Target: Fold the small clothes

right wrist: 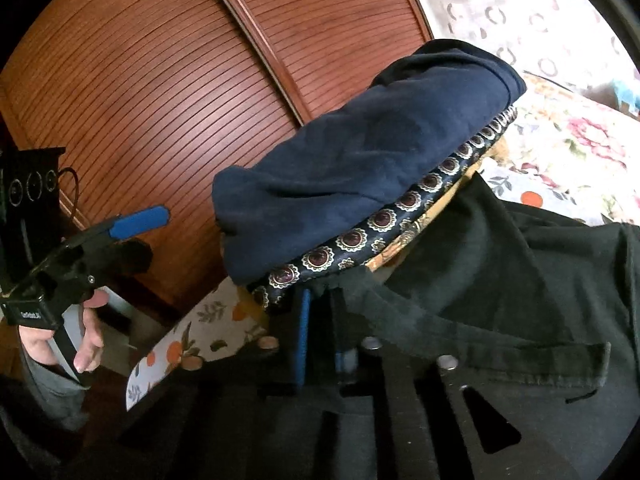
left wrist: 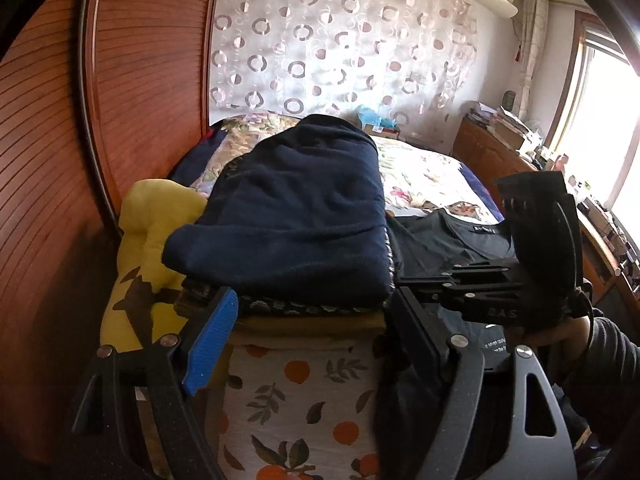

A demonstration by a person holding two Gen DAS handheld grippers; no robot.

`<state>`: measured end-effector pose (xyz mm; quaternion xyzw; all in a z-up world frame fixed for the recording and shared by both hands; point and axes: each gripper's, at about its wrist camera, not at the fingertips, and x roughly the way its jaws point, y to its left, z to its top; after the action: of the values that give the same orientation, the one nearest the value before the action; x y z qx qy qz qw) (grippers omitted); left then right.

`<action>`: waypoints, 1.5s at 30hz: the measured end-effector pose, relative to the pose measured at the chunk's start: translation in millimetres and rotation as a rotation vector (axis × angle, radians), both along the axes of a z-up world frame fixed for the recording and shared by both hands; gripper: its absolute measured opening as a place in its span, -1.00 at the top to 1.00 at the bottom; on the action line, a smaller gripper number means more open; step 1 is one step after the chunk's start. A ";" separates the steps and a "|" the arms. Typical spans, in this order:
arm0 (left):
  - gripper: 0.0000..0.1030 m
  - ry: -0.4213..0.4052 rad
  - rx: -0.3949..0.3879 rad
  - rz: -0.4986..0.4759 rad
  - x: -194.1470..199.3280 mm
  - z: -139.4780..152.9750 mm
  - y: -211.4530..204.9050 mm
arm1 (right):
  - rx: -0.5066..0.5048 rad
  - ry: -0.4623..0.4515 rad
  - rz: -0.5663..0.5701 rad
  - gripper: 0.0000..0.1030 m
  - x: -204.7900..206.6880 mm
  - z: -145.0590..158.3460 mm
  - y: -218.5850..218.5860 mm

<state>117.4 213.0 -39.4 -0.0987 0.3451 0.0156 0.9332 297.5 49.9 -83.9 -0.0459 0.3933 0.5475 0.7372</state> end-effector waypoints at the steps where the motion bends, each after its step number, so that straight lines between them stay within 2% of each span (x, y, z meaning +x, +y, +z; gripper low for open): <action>1: -0.55 0.000 0.002 -0.001 0.1 -0.4 -1.1 | 0.001 -0.007 -0.002 0.95 1.2 1.8 0.8; 5: -0.55 -0.003 0.008 -0.009 -3.0 -0.3 -4.7 | 0.008 -0.041 -0.027 0.96 -6.6 10.8 -9.7; 14: -0.55 -0.004 -0.004 -0.034 -2.6 -3.5 -15.0 | 0.029 -0.061 -0.071 0.96 -52.9 21.8 -76.8; 18: -0.55 -0.008 0.000 -0.063 0.7 -4.9 -26.4 | -0.010 -0.055 -0.110 0.96 -77.9 25.5 -100.7; 23: -0.55 -0.016 0.008 -0.094 1.3 -2.7 -40.5 | -0.043 -0.059 -0.175 0.94 -85.4 21.7 -119.0; 26: -0.55 -0.016 0.018 -0.110 0.8 -1.9 -48.1 | -0.049 -0.061 -0.209 0.73 -81.2 24.0 -124.5; 30: -0.55 -0.015 0.020 -0.114 0.5 -1.8 -53.4 | -0.077 -0.106 -0.265 0.09 -73.8 33.1 -117.7; 32: -0.55 -0.012 0.015 -0.116 -0.5 -2.4 -54.8 | -0.074 -0.108 -0.279 0.08 -66.6 32.3 -109.0; 38: -0.55 0.004 0.013 -0.122 -2.2 -6.2 -58.5 | -0.072 -0.026 -0.233 0.08 -52.9 10.9 -77.4; 39: -0.55 0.007 0.012 -0.122 -2.4 -7.2 -58.7 | -0.085 -0.020 -0.229 0.27 -49.7 4.9 -73.1; 40: -0.55 0.010 0.011 -0.122 -2.7 -7.8 -59.2 | -0.094 -0.011 -0.218 0.78 -49.7 -0.1 -69.6; 41: -0.55 0.012 0.010 -0.122 -3.5 -8.4 -59.4 | -0.097 -0.009 -0.204 0.95 -50.5 -2.7 -69.0; 45: -0.55 0.016 0.000 -0.128 -5.8 -11.3 -61.2 | -0.095 -0.034 -0.204 0.95 -62.0 -1.1 -77.1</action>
<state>111.6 151.8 -50.7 -0.0760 0.3583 -0.0434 0.9295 235.5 -27.2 -85.0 -0.0499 0.4090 0.4496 0.7925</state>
